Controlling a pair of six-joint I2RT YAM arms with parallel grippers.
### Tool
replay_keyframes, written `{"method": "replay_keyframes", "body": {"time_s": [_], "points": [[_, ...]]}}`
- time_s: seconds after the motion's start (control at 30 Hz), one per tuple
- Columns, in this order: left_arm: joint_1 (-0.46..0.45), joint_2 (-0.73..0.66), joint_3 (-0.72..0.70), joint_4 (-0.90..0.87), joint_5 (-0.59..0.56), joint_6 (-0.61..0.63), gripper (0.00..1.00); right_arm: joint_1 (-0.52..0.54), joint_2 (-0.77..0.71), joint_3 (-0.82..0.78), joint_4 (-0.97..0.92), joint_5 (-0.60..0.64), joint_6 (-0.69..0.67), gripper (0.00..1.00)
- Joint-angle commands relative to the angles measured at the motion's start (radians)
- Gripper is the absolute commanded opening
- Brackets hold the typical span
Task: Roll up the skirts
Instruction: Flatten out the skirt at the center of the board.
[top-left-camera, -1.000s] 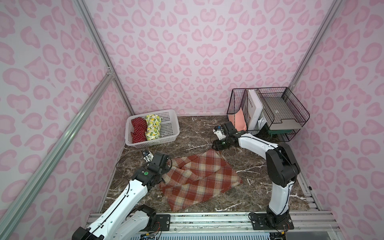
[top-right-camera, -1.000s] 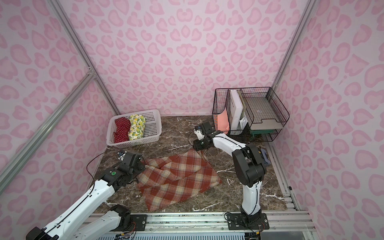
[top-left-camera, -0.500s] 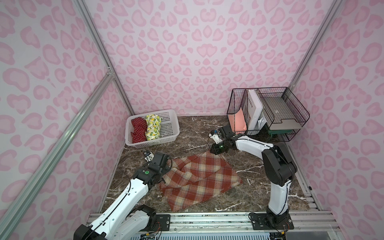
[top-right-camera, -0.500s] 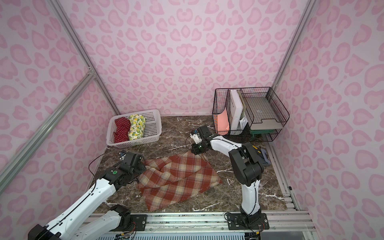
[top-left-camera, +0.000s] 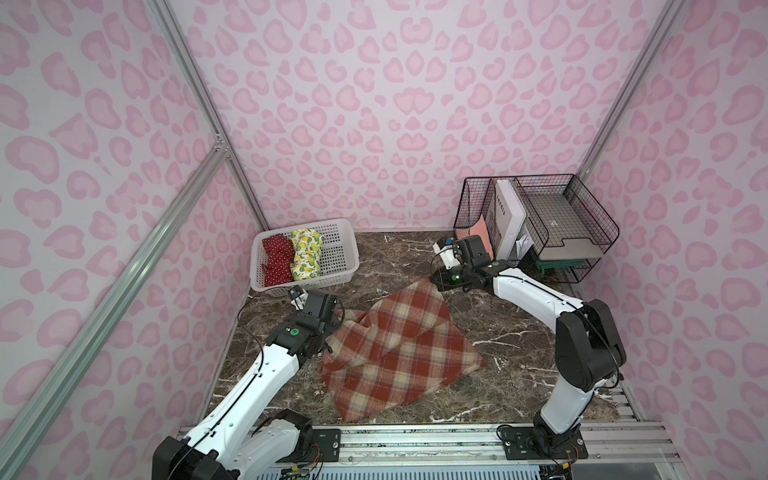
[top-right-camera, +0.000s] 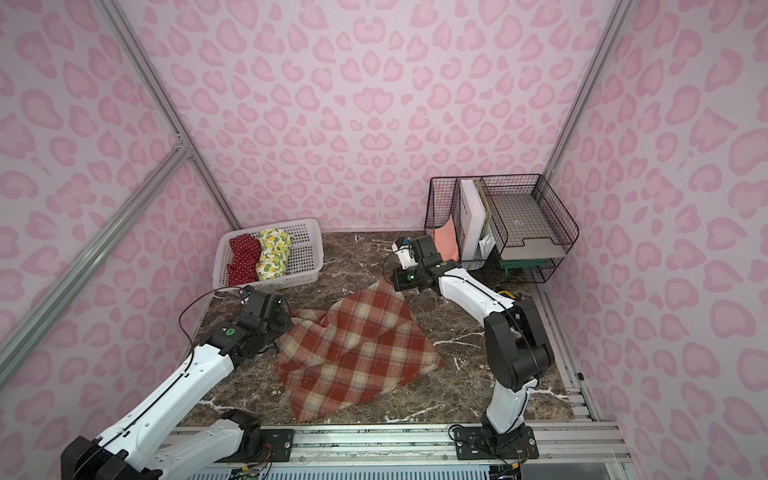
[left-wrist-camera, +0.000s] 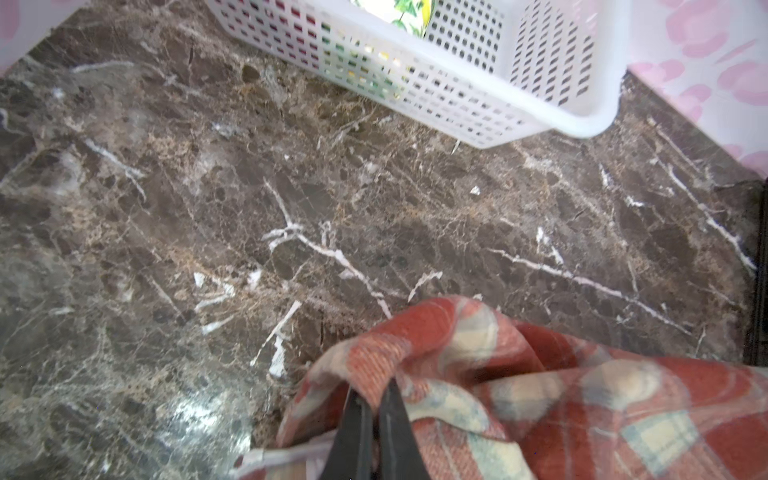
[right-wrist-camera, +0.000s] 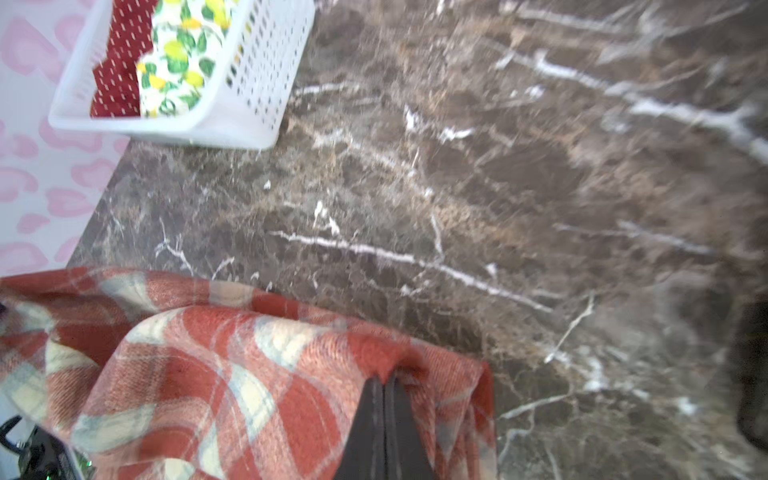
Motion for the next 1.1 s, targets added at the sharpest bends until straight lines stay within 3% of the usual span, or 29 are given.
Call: {"method": "replay_keyframes", "body": {"time_s": [0.0,0.1,0.23,0.6,0.63,0.67,0.7,0.73,0.77,0.87,0.9,0.97,1.07], "points": [[0.02,0.034,0.027,0.127,0.01,0.054,0.0,-0.022,0.03,0.094,0.097,0.028,0.015,0.0],[0.029,0.102,0.066,0.2,0.033,0.065,0.0,-0.045,0.088,0.19,0.071,0.082,0.003,0.0],[0.031,0.226,0.125,0.307,0.051,0.111,0.0,-0.09,0.111,0.204,0.084,0.139,0.023,0.0],[0.04,0.56,0.371,0.404,0.124,0.158,0.01,-0.159,0.062,0.11,0.099,0.273,0.049,0.0],[0.041,0.588,0.408,0.398,0.122,0.167,0.06,-0.162,0.079,0.126,0.108,0.268,0.05,0.0],[0.042,0.614,0.439,0.386,0.118,0.177,0.17,-0.165,0.099,0.154,0.111,0.277,0.054,0.0],[0.045,0.645,0.472,0.372,0.114,0.186,0.36,-0.164,0.131,0.199,0.111,0.287,0.056,0.01],[0.049,0.67,0.505,0.356,0.112,0.195,0.52,-0.165,0.178,0.265,0.096,0.29,0.053,0.11],[0.056,0.69,0.542,0.331,0.101,0.195,0.64,-0.165,0.251,0.359,0.038,0.298,0.048,0.28],[0.078,0.701,0.634,0.222,0.106,0.193,0.83,-0.161,0.349,0.533,-0.092,0.343,0.055,0.47],[0.079,0.691,0.644,0.185,0.108,0.197,0.98,-0.158,0.325,0.507,-0.083,0.347,0.057,0.5],[0.078,0.658,0.712,0.083,0.115,0.204,0.99,-0.137,0.217,0.372,-0.023,0.371,0.059,0.55],[0.077,0.523,0.644,0.024,0.12,0.154,0.99,-0.093,0.067,0.201,-0.006,0.412,0.068,0.57]]}}
